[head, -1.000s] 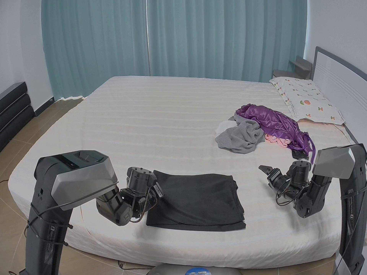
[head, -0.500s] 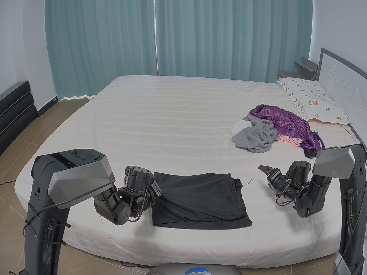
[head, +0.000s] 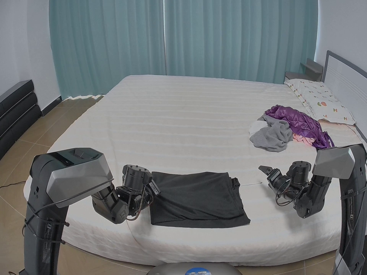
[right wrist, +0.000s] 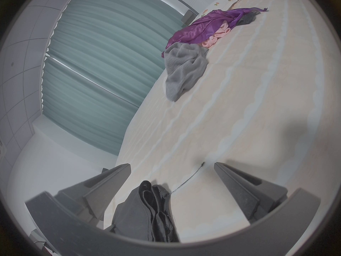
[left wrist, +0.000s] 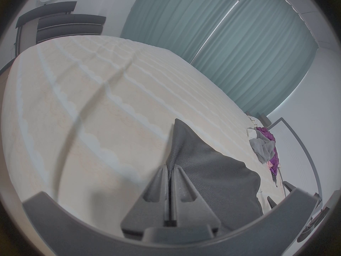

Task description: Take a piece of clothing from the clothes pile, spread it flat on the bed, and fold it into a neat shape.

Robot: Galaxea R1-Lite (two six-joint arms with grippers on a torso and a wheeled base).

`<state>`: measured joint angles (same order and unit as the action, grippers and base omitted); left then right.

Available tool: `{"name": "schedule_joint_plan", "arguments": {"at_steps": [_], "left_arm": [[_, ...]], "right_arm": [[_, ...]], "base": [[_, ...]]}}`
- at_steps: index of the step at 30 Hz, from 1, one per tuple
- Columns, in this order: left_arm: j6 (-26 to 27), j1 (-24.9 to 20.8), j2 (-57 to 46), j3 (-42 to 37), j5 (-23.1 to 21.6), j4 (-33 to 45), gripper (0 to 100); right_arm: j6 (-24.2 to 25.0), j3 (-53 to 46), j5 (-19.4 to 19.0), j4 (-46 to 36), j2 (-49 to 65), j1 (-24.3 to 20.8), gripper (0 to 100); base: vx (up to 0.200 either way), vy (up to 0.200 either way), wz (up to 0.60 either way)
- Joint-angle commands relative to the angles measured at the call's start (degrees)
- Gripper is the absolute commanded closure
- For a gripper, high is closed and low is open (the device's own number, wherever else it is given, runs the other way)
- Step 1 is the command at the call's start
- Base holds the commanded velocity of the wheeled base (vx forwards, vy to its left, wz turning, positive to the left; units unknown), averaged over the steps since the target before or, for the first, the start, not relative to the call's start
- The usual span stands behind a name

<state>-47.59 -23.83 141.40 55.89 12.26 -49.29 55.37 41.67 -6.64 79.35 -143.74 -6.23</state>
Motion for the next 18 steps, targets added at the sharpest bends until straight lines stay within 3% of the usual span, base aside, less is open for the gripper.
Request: {"name": "schedule_joint_plan", "arguments": {"at_steps": [1,18], "left_arm": [[0.0,0.0,-0.1,0.0,0.0,0.0,100],[-0.4,0.9,-0.3,0.3,-0.3,-0.1,100]], "right_arm": [[0.0,0.0,0.0,0.0,0.0,0.0,0],[0.0,0.1,0.0,0.0,0.0,0.0,0]], "base": [[0.0,0.2,0.0],[0.0,0.2,0.0]]}}
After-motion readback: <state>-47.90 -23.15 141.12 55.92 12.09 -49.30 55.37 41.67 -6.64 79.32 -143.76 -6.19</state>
